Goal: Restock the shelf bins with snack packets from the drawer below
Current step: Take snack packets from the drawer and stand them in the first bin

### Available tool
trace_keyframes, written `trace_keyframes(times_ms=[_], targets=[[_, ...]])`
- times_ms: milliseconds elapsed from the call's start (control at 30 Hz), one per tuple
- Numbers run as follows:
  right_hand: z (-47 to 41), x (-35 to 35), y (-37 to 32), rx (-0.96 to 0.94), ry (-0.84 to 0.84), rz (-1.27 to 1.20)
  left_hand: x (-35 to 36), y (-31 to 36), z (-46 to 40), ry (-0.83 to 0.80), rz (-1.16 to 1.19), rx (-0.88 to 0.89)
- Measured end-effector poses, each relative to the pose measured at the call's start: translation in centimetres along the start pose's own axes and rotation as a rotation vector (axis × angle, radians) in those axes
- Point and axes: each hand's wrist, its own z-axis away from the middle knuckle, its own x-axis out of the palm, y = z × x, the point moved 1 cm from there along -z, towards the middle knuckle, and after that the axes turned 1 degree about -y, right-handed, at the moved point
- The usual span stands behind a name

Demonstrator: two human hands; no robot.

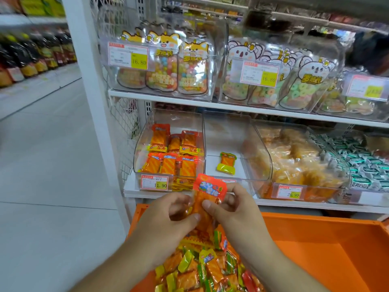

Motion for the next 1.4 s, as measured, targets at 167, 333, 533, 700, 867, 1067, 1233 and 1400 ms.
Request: trace_keyframes(times_ms=[167, 333, 533, 700, 867, 1067, 1233, 1400], targets=[[-2.1, 0.6, -2.0, -0.038, -0.061, 0.056, -2.4, 2.2, -2.1, 0.086, -0.001, 0.041], [-5.0, -1.1, -2.3, -0.226, -0.111, 0.719, -4.9, 3.4, -9.4, 0.281, 0.057, -0.044], [-7.1, -1.6, -0.6, -0.147, -0.247, 0.889, -5.7, 4.1, -19.4, 0.38, -0.049, -0.041], [-8.6, -2.1, 0.1, -0.13, -0.285, 0.876, -5.8, 3.7, -24.7, 0.499, -0.294, -0.015], [-9.2, -2.1, 0.9, -0.172, -0.333, 0.882, -5.0, 2.1, -27.4, 0.524, -0.48, 0.006], [-9.7, -2.3, 1.5, -0.202, -0.352, 0.914, -4.7, 1.5, -27.4, 0.557, -0.509, 0.089], [-9.8, -2.0, 1.3, -0.196, -0.383, 0.996, -5.2, 1.2, -27.6, 0.55, -0.384, 0.053], [-9.9, -1.9, 1.0, -0.189, -0.395, 1.043, -5.1, 1.1, -27.8, 0.548, -0.337, 0.043]])
